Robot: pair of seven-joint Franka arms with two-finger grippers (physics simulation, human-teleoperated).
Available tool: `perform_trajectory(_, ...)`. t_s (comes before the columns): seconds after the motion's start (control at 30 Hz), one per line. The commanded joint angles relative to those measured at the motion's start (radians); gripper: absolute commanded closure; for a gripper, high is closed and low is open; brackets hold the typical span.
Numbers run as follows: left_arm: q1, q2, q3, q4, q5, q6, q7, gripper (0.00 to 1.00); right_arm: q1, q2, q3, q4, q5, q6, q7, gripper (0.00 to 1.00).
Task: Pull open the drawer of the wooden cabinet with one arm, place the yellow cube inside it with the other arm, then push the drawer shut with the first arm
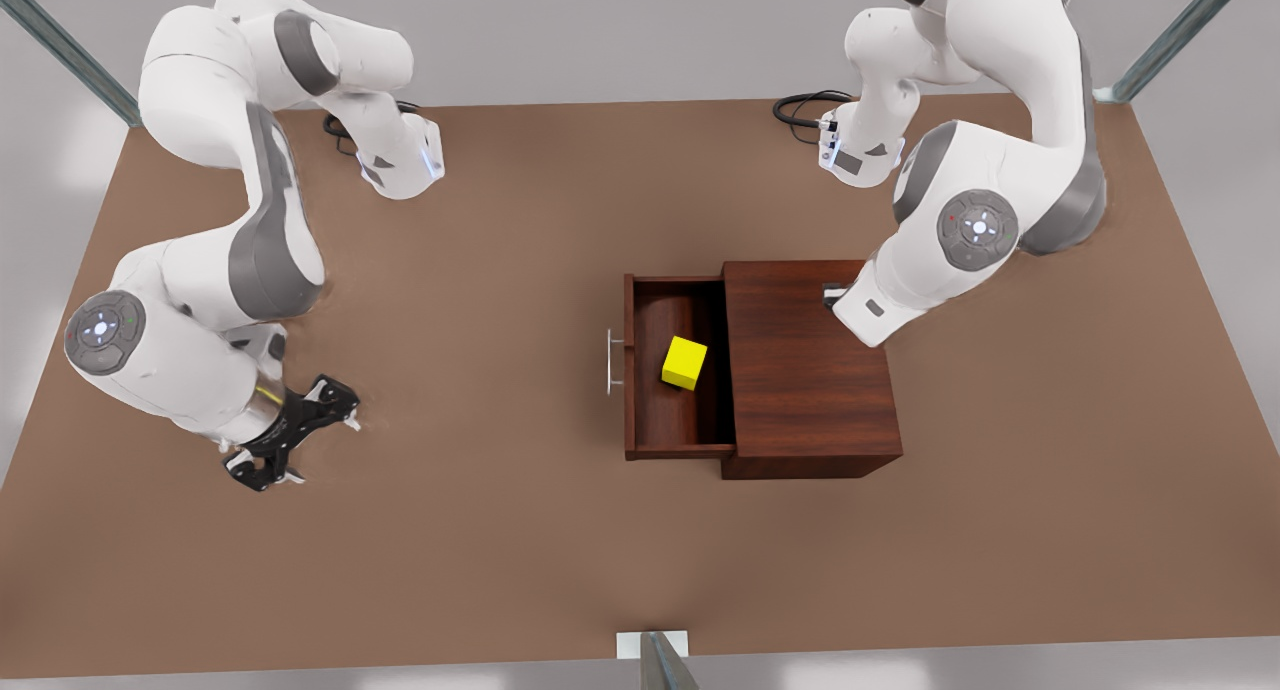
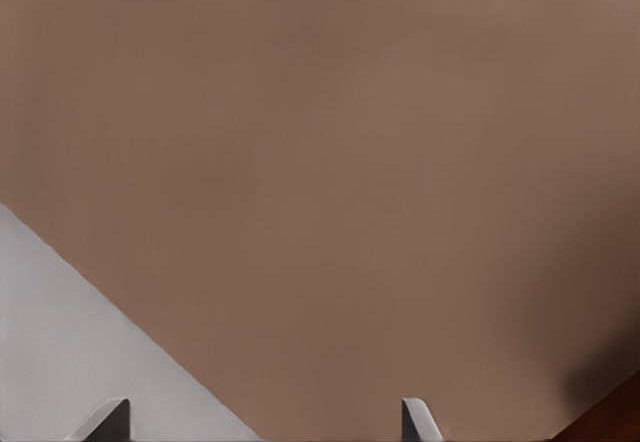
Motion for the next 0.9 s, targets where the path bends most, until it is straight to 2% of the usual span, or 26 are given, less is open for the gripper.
perform_trajectory(0.0, -0.091, 0.019, 0.000, 0.002, -0.080, 0.048, -1.139, 0.98, -0.124, -0.083, 0.003, -0.165, -0.046, -0.004, -1.934, 0.00)
perform_trajectory(0.03, -0.152, 0.040, 0.000, 0.002, -0.078, 0.117, -1.288, 0.98, -0.141, -0.172, -0.014, -0.339, -0.046, 0.051, -2.286, 0.00)
perform_trajectory(0.1, -0.270, 0.120, 0.001, 0.013, -0.072, 0.271, -1.614, 1.00, -0.121, -0.295, -0.029, -0.548, -0.046, 0.085, -2.414, 0.00)
perform_trajectory(0.17, -0.330, 0.175, 0.003, 0.018, -0.066, 0.469, -1.825, 1.00, -0.100, -0.308, -0.029, -0.585, -0.048, 0.105, -2.417, 0.00)
perform_trajectory(0.27, -0.396, 0.234, 0.004, 0.019, -0.058, 0.652, -1.934, 1.00, -0.124, -0.295, -0.037, -0.580, -0.083, 0.031, -2.352, 0.00)
perform_trajectory(0.4, -0.511, 0.338, 0.004, 0.059, 0.129, 0.709, -2.101, 1.00, -0.147, -0.289, -0.035, -0.589, -0.065, 0.031, -2.365, 0.00)
perform_trajectory(0.53, -0.614, 0.448, 0.030, 0.119, 0.261, 0.862, -2.322, 1.00, -0.149, -0.281, -0.034, -0.588, -0.025, 0.045, -2.349, 0.00)
perform_trajectory(0.63, -0.632, 0.507, 0.067, 0.143, 0.270, 0.879, -2.334, 1.00, -0.146, -0.275, -0.034, -0.588, -0.028, 0.043, -2.351, 0.00)
perform_trajectory(0.87, -0.626, 0.519, 0.110, 0.130, 0.293, 0.861, -2.293, 1.00, -0.144, -0.272, -0.034, -0.588, -0.031, 0.043, -2.351, 0.00)
